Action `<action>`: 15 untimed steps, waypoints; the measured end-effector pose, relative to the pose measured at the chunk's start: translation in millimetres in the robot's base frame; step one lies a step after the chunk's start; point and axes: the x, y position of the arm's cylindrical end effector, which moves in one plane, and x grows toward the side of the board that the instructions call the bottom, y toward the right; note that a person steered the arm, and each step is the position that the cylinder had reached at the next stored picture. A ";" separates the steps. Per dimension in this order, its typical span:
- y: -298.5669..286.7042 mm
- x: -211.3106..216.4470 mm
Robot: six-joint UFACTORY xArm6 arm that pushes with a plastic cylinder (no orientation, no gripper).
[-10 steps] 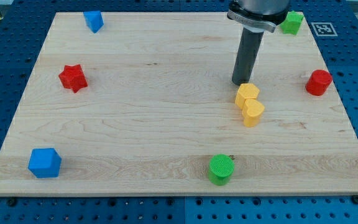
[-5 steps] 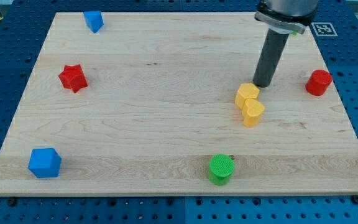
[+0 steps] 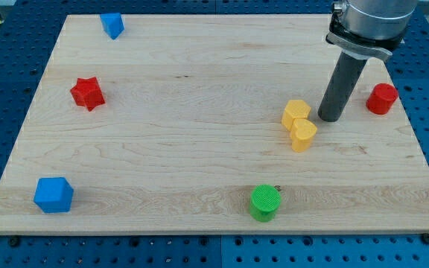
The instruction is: Place the red circle diagonally to the yellow heaxagon
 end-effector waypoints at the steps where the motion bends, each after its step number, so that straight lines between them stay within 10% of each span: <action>1: 0.0 0.0; 9: 157.2 12.7; 15: 68.1 -26.2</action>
